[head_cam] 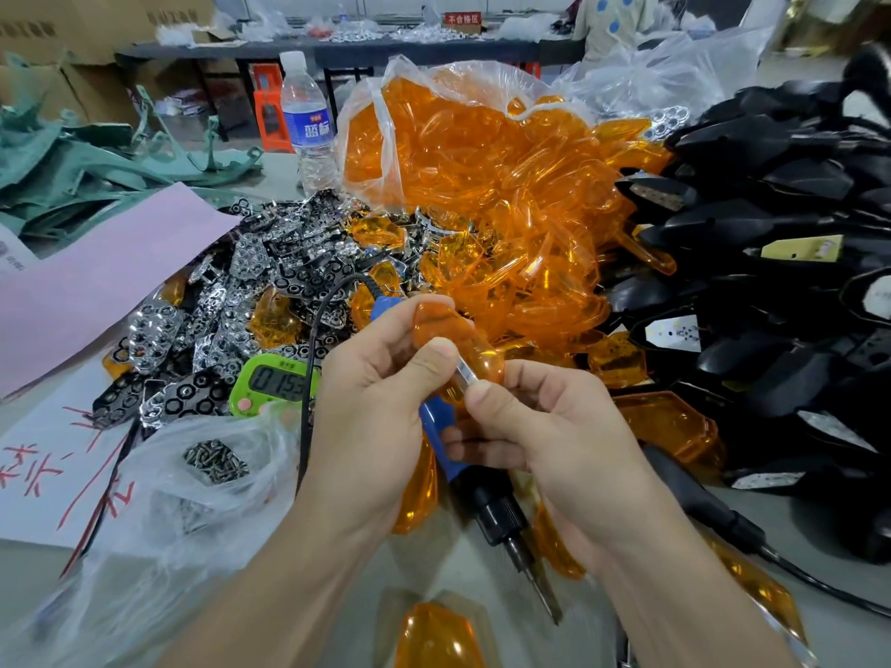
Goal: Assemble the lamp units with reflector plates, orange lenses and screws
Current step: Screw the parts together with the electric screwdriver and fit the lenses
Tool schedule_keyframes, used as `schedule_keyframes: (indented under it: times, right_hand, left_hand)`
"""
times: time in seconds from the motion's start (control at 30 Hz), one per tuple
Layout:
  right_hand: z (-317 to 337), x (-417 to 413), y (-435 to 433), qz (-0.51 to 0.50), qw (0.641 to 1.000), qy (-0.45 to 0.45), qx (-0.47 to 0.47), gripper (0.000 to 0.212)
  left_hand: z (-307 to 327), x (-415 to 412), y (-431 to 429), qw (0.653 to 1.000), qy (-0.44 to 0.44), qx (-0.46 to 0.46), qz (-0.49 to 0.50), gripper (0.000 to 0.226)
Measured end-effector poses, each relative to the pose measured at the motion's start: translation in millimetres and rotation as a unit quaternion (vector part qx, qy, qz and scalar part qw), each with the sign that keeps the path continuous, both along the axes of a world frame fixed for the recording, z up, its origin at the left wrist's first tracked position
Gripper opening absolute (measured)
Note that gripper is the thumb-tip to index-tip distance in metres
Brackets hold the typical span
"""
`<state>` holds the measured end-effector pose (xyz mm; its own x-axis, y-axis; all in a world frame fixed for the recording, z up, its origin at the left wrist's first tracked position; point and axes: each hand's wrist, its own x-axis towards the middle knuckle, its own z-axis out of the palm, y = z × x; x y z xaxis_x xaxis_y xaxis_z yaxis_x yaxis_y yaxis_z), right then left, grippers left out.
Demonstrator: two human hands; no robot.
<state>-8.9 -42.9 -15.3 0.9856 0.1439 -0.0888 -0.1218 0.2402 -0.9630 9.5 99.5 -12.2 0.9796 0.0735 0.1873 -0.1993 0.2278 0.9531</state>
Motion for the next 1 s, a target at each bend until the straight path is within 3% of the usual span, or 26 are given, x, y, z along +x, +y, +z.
schedule_keyframes:
  times: [0.1, 0.43, 0.53, 0.6, 0.73, 1.0]
  right_hand:
    - [-1, -1, 4, -0.014, 1.000, 0.004, -0.017, 0.009]
    - [0, -7, 19, -0.047, 0.995, -0.033, -0.078, 0.012]
    - [5, -9, 17, 0.040, 0.999, -0.020, -0.023, 0.013]
    - [7, -8, 11, 0.088, 0.995, -0.038, -0.038, 0.014]
    - [8, -7, 5, 0.097, 0.988, -0.071, -0.099, 0.024]
    - [1, -11, 24, 0.049, 0.992, -0.084, -0.076, 0.031]
  left_hand:
    - [-1, 1, 0, 1.000, 0.008, 0.008, 0.001, 0.023]
    - [5, 8, 2, 0.998, 0.034, 0.058, 0.012, 0.027]
    - [12, 9, 15, 0.986, -0.042, 0.152, 0.055, 0.017]
    - [14, 8, 21, 0.969, -0.085, 0.222, 0.064, 0.023]
    - [10, 5, 16, 0.927, -0.090, 0.344, 0.117, 0.040]
    - [2, 3, 7, 0.939, -0.080, 0.275, 0.191, 0.040]
